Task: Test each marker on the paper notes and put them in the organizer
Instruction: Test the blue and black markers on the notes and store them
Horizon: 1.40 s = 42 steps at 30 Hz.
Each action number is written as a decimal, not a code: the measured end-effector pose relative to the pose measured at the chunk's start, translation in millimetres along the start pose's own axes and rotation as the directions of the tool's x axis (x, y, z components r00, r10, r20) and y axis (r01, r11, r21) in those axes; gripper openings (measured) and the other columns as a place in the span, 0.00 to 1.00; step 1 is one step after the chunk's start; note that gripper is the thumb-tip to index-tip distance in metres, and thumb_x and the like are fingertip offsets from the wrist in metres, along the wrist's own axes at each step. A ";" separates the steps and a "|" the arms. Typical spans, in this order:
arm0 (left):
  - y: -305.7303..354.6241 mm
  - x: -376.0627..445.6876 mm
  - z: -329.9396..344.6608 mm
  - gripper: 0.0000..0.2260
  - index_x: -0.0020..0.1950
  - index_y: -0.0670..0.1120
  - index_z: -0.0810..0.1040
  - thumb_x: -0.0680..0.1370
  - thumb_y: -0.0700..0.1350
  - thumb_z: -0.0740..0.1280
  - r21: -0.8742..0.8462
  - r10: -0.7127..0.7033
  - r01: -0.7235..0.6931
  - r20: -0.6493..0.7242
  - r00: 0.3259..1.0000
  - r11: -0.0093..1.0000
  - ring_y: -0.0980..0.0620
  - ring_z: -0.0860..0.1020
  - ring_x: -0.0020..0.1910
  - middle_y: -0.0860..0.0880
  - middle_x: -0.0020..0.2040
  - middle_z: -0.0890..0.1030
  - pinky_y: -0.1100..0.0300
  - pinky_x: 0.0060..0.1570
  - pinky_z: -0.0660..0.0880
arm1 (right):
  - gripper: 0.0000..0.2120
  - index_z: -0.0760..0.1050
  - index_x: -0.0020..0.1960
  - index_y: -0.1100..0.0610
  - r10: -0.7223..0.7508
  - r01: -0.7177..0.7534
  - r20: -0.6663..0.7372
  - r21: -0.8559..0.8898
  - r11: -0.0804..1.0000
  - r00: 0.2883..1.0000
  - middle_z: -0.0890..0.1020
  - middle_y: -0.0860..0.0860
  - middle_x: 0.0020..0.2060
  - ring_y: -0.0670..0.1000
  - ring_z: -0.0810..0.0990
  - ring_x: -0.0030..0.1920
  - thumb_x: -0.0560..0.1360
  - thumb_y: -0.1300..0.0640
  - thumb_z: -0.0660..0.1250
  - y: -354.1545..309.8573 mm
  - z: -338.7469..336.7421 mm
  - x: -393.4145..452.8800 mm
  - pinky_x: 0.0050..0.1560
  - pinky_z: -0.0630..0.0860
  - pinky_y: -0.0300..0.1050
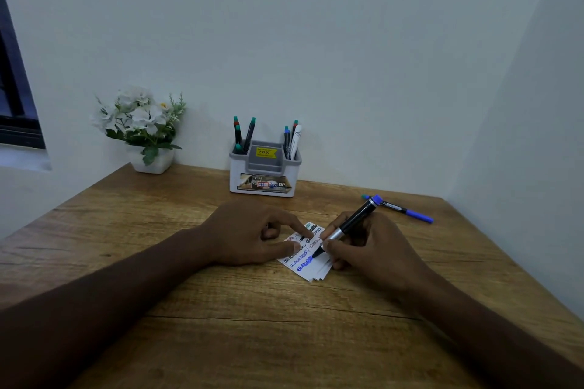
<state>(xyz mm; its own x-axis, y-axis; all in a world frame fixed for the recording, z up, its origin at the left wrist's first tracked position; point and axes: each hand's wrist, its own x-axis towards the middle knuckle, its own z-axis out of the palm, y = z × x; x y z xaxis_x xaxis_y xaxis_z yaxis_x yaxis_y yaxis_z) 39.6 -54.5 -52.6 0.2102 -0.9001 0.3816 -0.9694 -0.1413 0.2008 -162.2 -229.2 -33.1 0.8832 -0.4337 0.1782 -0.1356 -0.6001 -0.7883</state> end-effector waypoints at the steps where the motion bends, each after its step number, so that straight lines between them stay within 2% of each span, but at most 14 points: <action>1: 0.1 -0.3 -0.3 0.17 0.66 0.77 0.73 0.78 0.72 0.61 0.001 -0.002 0.002 0.003 1.000 1.000 0.57 0.77 0.38 0.56 0.35 0.77 0.63 0.32 0.67 | 0.05 0.86 0.51 0.49 0.001 -0.001 -0.009 0.004 1.000 1.000 0.91 0.48 0.42 0.48 0.90 0.39 0.76 0.53 0.78 -0.1 0.0 0.1 0.48 0.88 0.48; 9: 1.3 -0.5 -2.6 0.17 0.67 0.74 0.74 0.78 0.71 0.62 0.009 -0.002 0.002 0.014 1.000 1.000 0.57 0.77 0.39 0.55 0.35 0.77 0.63 0.34 0.67 | 0.08 0.84 0.54 0.51 0.043 -0.043 -0.011 0.008 0.999 0.999 0.91 0.49 0.43 0.48 0.90 0.40 0.76 0.53 0.78 -1.6 0.1 0.5 0.51 0.89 0.51; 12: 1.9 -1.0 -1.7 0.17 0.67 0.75 0.74 0.78 0.71 0.61 0.010 0.000 0.000 0.008 1.000 1.000 0.58 0.77 0.39 0.57 0.35 0.76 0.64 0.32 0.65 | 0.07 0.84 0.53 0.51 0.038 -0.038 -0.015 0.003 0.999 0.999 0.91 0.49 0.42 0.49 0.90 0.40 0.76 0.54 0.78 -1.6 -0.5 0.0 0.51 0.89 0.53; 16: 2.0 -1.4 -1.3 0.19 0.66 0.75 0.73 0.77 0.73 0.59 -0.001 -0.001 0.001 -0.002 1.000 1.000 0.58 0.77 0.39 0.57 0.35 0.77 0.65 0.32 0.65 | 0.06 0.85 0.52 0.49 0.023 -0.023 -0.023 -0.007 1.000 0.999 0.91 0.46 0.42 0.48 0.90 0.40 0.76 0.52 0.78 -1.1 -0.3 -0.4 0.49 0.89 0.49; 22: 1.1 -1.8 -1.9 0.16 0.66 0.75 0.73 0.78 0.71 0.62 -0.004 0.007 -0.007 0.003 1.000 1.000 0.58 0.77 0.39 0.56 0.36 0.78 0.64 0.32 0.66 | 0.06 0.85 0.52 0.50 0.023 -0.023 -0.021 -0.023 0.999 1.000 0.91 0.48 0.41 0.47 0.90 0.39 0.77 0.53 0.78 -1.9 0.2 0.1 0.49 0.89 0.49; 26: 3.1 -0.7 -1.1 0.17 0.66 0.75 0.73 0.78 0.71 0.61 0.011 0.013 -0.013 -0.009 1.000 1.000 0.58 0.77 0.39 0.56 0.35 0.77 0.65 0.31 0.64 | 0.06 0.85 0.52 0.51 0.035 -0.035 -0.026 -0.013 0.999 0.999 0.91 0.48 0.41 0.48 0.90 0.39 0.76 0.53 0.78 -1.8 -1.1 0.0 0.50 0.89 0.52; 31: 4.3 -0.6 -2.8 0.16 0.66 0.75 0.73 0.78 0.70 0.61 0.028 0.002 -0.002 0.000 1.000 1.000 0.59 0.76 0.40 0.58 0.36 0.76 0.65 0.32 0.63 | 0.06 0.85 0.52 0.51 0.051 -0.049 -0.065 0.024 0.998 0.997 0.91 0.47 0.41 0.48 0.90 0.38 0.76 0.54 0.78 -2.6 1.1 -0.7 0.48 0.89 0.49; 34: 7.7 -1.1 -3.6 0.15 0.66 0.74 0.73 0.80 0.66 0.61 0.040 0.002 -0.003 0.009 1.000 0.999 0.59 0.76 0.42 0.59 0.37 0.77 0.65 0.32 0.62 | 0.07 0.84 0.52 0.51 0.074 -0.074 -0.073 0.011 0.997 0.995 0.91 0.47 0.44 0.46 0.90 0.38 0.76 0.54 0.78 -0.6 3.5 -1.3 0.45 0.87 0.43; 36: 8.9 -2.3 -3.3 0.15 0.68 0.72 0.73 0.81 0.63 0.62 0.056 -0.005 0.004 0.016 1.000 0.998 0.60 0.76 0.43 0.59 0.37 0.77 0.65 0.32 0.63 | 0.05 0.84 0.51 0.53 0.065 -0.060 -0.072 0.063 0.996 0.995 0.90 0.47 0.42 0.47 0.89 0.38 0.76 0.56 0.77 0.0 3.5 -1.4 0.43 0.86 0.42; 38: 10.2 -3.4 -4.0 0.16 0.69 0.69 0.72 0.81 0.58 0.62 0.046 -0.029 0.028 0.021 0.999 0.999 0.60 0.76 0.43 0.57 0.38 0.78 0.64 0.34 0.65 | 0.03 0.85 0.50 0.56 0.034 -0.008 -0.147 0.171 0.985 0.989 0.90 0.49 0.41 0.47 0.89 0.39 0.76 0.59 0.76 0.2 -0.7 -0.1 0.42 0.85 0.41; 42: 15.9 -3.9 -7.4 0.16 0.69 0.65 0.69 0.81 0.53 0.61 -0.064 -0.079 0.078 -0.021 0.997 0.995 0.60 0.75 0.42 0.55 0.38 0.77 0.65 0.35 0.66 | 0.04 0.86 0.49 0.60 0.063 0.080 -0.281 0.468 0.880 0.958 0.90 0.56 0.41 0.53 0.89 0.40 0.76 0.66 0.74 1.3 -10.7 4.7 0.44 0.86 0.45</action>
<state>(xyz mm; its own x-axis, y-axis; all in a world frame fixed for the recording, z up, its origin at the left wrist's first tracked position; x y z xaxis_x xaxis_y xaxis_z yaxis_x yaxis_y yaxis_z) 24.3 -50.2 -44.2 0.2890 -0.8774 0.3830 -0.9399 -0.1841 0.2875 -163.0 -239.3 -26.9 0.7113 -0.6417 0.2868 0.1611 -0.2483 -0.9552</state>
